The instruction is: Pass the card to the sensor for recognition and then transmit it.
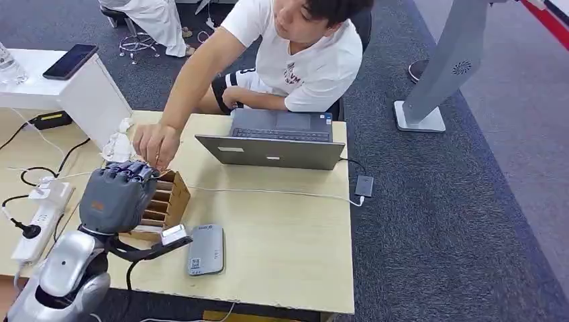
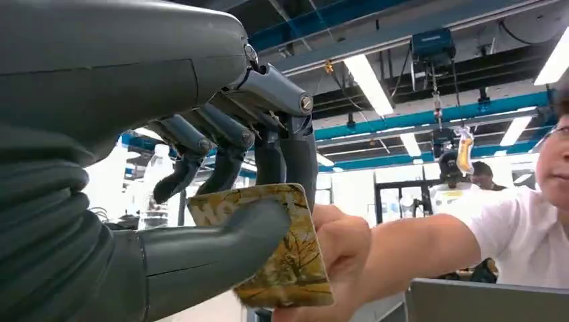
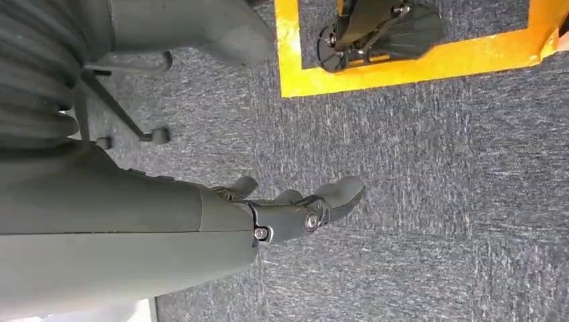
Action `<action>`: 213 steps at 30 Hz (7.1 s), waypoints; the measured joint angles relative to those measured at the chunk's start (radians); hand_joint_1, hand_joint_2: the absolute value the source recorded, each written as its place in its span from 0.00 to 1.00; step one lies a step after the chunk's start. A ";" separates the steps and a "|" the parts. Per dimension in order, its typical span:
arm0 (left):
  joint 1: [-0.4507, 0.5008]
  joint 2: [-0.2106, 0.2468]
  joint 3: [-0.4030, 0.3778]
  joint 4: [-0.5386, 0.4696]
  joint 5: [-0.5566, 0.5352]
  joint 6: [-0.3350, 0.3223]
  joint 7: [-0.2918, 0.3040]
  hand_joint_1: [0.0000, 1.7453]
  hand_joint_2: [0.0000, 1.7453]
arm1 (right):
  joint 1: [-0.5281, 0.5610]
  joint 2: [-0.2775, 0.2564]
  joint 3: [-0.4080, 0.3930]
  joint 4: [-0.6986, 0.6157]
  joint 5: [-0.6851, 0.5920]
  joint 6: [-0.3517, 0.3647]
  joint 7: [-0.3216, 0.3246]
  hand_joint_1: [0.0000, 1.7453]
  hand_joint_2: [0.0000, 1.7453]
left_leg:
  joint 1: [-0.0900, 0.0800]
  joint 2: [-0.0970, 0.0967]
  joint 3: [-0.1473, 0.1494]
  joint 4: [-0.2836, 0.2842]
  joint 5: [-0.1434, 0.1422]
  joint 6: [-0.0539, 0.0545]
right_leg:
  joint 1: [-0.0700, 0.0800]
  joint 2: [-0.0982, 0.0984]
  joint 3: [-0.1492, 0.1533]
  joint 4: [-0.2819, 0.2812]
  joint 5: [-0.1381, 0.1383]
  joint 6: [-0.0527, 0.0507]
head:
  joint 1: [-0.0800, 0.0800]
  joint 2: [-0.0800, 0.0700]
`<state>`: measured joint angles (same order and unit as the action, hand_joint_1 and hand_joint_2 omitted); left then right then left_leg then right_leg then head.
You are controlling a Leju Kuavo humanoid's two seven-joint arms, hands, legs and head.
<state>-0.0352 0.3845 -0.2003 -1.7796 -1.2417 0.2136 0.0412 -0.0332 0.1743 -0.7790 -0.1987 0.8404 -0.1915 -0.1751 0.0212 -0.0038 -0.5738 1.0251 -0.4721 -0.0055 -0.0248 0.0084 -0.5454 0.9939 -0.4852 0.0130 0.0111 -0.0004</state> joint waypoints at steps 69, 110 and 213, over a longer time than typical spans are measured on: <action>0.015 -0.162 -0.222 0.283 -0.116 -0.044 0.031 1.00 1.00 | -0.002 0.014 -0.002 0.000 0.040 -0.006 -0.004 0.00 1.00 | 0.000 0.000 -0.001 0.000 0.000 0.000 | 0.000 0.000 -0.001 0.000 0.000 0.000 | 0.000 0.000; 0.024 -0.200 -0.211 0.270 -0.069 0.059 0.039 1.00 1.00 | -0.007 0.014 -0.019 0.001 0.047 -0.006 0.003 0.00 1.00 | 0.000 0.000 -0.001 0.000 0.000 0.000 | 0.000 0.000 -0.001 0.000 0.001 0.000 | 0.000 0.000; 0.334 0.162 0.129 0.016 0.032 -0.168 0.051 0.00 1.00 | 0.003 0.005 -0.110 0.000 0.101 0.030 0.016 0.00 1.00 | 0.001 -0.001 -0.006 -0.001 0.003 -0.002 | 0.001 -0.003 -0.005 0.001 0.002 -0.002 | 0.000 0.000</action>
<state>0.2984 0.5464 -0.0718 -1.7633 -1.2096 0.0454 0.0927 -0.0298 0.1793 -0.8892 -0.1988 0.9411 -0.1617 -0.1595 0.0224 -0.0052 -0.5797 1.0241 -0.4693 -0.0071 -0.0236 0.0055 -0.5507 0.9953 -0.4834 0.0106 0.0111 -0.0004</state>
